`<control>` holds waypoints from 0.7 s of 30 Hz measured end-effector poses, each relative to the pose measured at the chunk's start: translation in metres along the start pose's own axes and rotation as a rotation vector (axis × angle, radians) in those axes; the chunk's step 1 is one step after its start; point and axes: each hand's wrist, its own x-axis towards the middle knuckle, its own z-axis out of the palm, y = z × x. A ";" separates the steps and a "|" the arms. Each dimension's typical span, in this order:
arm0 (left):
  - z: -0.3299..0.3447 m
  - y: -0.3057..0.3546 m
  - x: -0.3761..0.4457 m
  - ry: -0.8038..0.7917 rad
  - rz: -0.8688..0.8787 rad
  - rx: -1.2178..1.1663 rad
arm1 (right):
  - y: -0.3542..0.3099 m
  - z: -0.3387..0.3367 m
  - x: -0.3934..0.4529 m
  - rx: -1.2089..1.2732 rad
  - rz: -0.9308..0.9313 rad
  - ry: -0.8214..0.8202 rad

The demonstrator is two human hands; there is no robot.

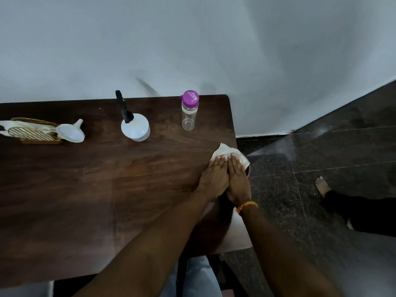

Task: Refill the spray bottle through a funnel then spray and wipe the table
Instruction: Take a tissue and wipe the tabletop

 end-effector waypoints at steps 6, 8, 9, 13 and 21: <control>0.055 0.027 -0.067 -0.004 0.102 0.140 | -0.002 0.021 -0.099 0.047 0.019 0.066; 0.072 0.039 -0.094 -0.009 0.112 0.135 | -0.004 0.028 -0.133 0.045 0.018 0.068; 0.078 0.045 -0.107 -0.002 0.119 0.126 | -0.003 0.033 -0.150 0.058 0.029 0.062; 0.096 0.071 -0.159 -0.106 0.184 0.055 | 0.004 0.062 -0.216 0.042 0.060 0.004; 0.113 0.039 -0.207 -0.002 0.186 -0.105 | -0.043 0.080 -0.242 0.088 0.045 -0.030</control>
